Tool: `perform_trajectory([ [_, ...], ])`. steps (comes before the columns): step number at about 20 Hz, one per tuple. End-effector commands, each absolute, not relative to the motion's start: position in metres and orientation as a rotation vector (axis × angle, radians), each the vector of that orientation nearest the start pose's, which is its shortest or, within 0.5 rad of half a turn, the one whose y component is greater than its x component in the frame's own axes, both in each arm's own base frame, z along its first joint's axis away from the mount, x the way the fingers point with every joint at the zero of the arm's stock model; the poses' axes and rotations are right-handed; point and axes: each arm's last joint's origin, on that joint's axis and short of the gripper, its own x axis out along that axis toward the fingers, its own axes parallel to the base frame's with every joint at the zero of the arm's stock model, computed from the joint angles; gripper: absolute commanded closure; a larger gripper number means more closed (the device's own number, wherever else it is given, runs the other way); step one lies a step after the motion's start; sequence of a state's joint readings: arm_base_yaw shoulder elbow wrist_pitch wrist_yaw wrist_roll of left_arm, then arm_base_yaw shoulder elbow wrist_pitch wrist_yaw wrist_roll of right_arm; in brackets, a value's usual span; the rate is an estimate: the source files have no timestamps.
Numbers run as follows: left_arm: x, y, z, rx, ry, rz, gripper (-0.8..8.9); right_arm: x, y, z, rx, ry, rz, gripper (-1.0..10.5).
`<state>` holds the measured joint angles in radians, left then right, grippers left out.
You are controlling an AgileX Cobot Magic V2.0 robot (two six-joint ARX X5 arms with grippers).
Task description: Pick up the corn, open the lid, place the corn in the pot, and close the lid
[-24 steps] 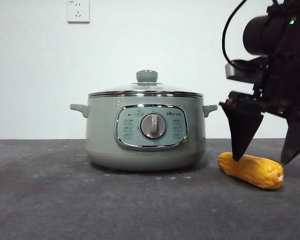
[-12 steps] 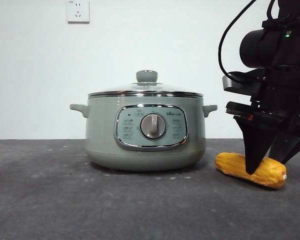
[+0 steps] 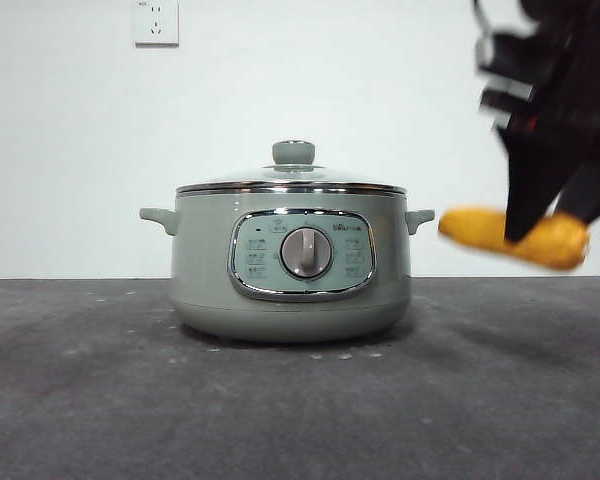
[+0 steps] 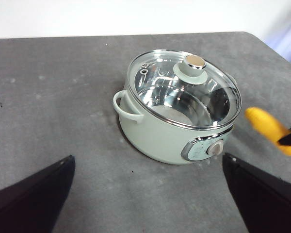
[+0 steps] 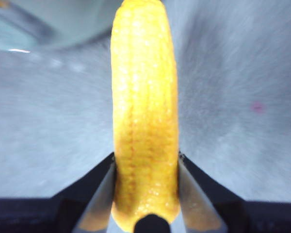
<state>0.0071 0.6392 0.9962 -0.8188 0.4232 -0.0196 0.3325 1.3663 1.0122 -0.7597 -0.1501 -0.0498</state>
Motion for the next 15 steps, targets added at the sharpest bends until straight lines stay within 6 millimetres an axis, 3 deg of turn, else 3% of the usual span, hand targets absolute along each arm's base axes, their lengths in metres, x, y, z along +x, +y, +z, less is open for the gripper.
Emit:
perform_trajectory([
  [1, 0.107, -0.013, 0.363, -0.109, 0.446, -0.434, 1.84, 0.224, 0.082, 0.272, -0.137, 1.025, 0.469, 9.6],
  [5, 0.125, -0.021, 0.372, -0.098, 0.404, -0.521, 1.84, 0.182, 0.068, 0.309, -0.125, 0.890, 0.477, 9.6],
  [10, 0.170, -0.043, 0.393, -0.060, 0.436, -0.619, 1.84, 0.135, 0.052, 0.338, -0.094, 0.783, 0.477, 9.6],
  [15, 0.234, -0.094, 0.399, 0.029, 0.451, -0.710, 1.84, 0.107, 0.043, 0.352, -0.055, 0.740, 0.495, 9.6],
])
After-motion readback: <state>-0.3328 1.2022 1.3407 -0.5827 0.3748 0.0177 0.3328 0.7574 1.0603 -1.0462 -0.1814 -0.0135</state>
